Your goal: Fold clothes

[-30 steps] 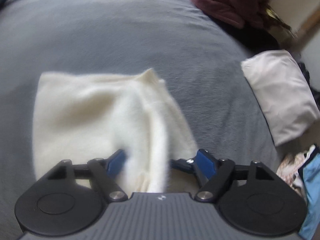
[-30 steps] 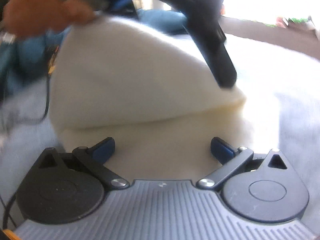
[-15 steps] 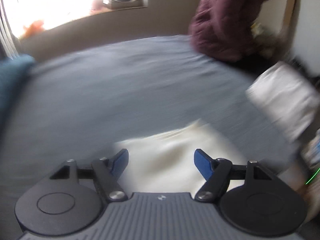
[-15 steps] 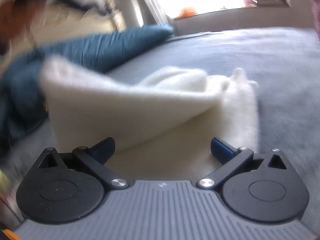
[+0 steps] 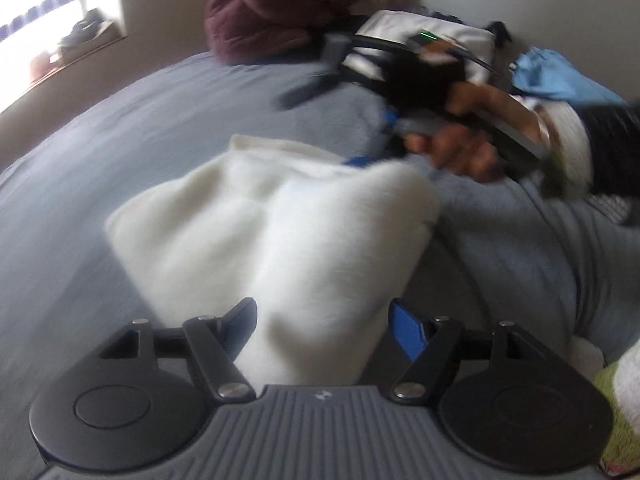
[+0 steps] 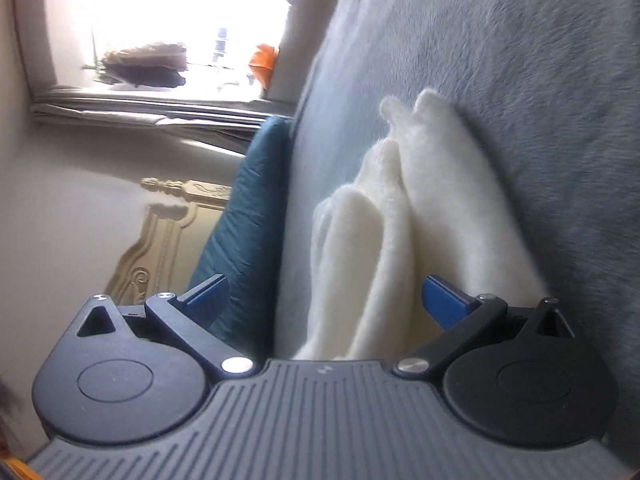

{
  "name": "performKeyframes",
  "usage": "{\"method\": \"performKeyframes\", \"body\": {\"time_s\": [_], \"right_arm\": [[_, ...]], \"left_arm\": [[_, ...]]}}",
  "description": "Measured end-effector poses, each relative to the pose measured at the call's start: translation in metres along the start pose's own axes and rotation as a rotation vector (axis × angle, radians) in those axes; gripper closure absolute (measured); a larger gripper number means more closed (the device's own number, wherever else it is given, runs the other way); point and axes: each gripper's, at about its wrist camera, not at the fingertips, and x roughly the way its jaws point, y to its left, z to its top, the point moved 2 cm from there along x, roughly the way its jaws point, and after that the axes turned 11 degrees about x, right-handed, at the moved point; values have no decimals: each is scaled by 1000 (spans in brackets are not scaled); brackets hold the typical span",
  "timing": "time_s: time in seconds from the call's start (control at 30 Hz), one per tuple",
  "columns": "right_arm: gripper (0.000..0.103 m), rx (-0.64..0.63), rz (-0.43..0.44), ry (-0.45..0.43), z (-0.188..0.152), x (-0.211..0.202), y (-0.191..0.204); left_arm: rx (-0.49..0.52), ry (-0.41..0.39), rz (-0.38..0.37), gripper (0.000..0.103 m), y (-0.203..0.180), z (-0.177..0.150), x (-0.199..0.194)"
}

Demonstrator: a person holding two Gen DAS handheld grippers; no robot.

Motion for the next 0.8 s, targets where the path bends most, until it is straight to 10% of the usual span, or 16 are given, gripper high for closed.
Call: {"method": "performKeyframes", "body": {"time_s": [0.27,0.47,0.67,0.8], "right_arm": [[11,-167,-204,58,-10,42,43],[75,-308,-358,54,-19,65,57],[81,-484,-44,-40,-22,32,102],[82,-428,-137,-79,-3,27,57]], "left_arm": [[122,-11,66,37,-29,2,31],[132,-71,104,67,-29,8,32],[175,-153,113,67,-33,27,29],[198,-139,79,61,-43,28,52]]}}
